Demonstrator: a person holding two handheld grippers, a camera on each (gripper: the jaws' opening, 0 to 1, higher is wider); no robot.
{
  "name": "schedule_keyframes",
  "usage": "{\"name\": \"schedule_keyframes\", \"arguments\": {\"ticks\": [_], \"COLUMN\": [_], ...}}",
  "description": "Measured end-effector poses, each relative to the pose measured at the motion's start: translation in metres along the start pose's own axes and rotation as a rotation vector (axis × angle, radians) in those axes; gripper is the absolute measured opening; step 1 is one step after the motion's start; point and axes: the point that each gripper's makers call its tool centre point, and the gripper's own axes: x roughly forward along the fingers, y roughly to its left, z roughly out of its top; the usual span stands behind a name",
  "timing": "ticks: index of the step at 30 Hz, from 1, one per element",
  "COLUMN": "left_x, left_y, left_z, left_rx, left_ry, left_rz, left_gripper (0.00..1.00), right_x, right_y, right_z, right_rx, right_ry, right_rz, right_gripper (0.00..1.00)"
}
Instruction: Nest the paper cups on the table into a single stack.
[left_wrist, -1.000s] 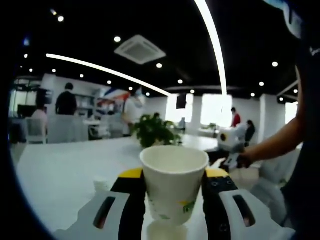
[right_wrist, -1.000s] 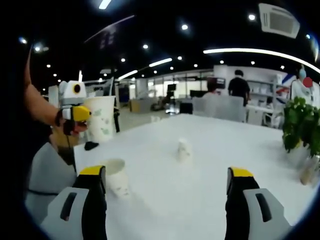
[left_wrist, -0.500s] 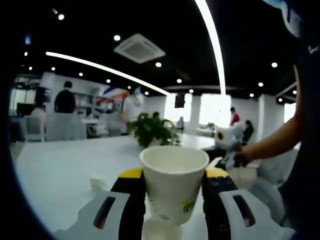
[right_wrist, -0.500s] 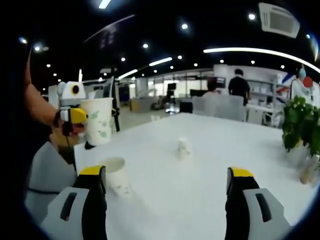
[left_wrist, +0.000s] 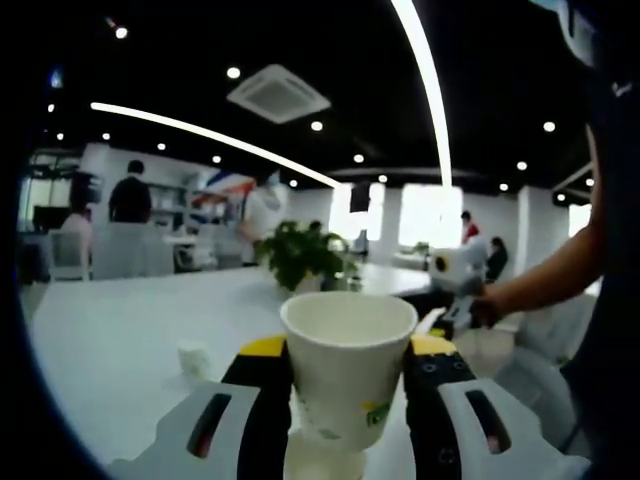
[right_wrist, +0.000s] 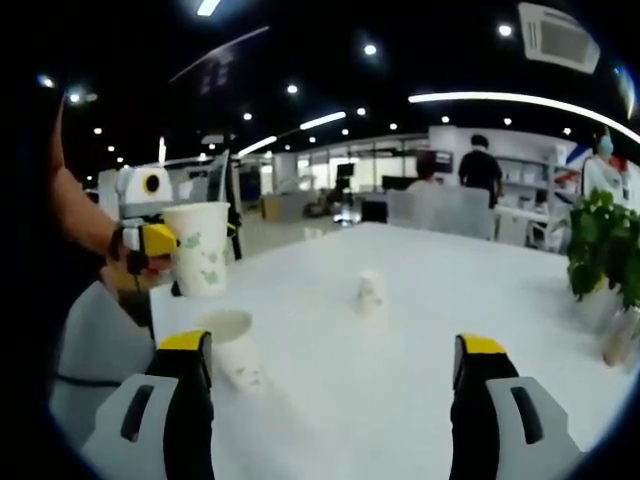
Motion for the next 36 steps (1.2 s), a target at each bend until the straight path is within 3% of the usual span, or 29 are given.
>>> {"name": "schedule_keyframes", "arguments": {"ticks": [17, 36], "left_x": [-0.002, 0.0], "left_y": [0.01, 0.016], "left_z": [-0.032, -0.068], "left_rx": [0.018, 0.004], "left_ry": [0.005, 0.053], "left_rz": [0.025, 0.046], "left_gripper": [0.43, 0.42], "right_x": [-0.002, -0.006], "right_y": [-0.002, -0.002], "right_z": [0.0, -0.006], "right_rx": [-0.009, 0.002], "right_ry": [0.019, 0.023], "right_rz": [-0.001, -0.014], "right_gripper": [0.99, 0.99]}}
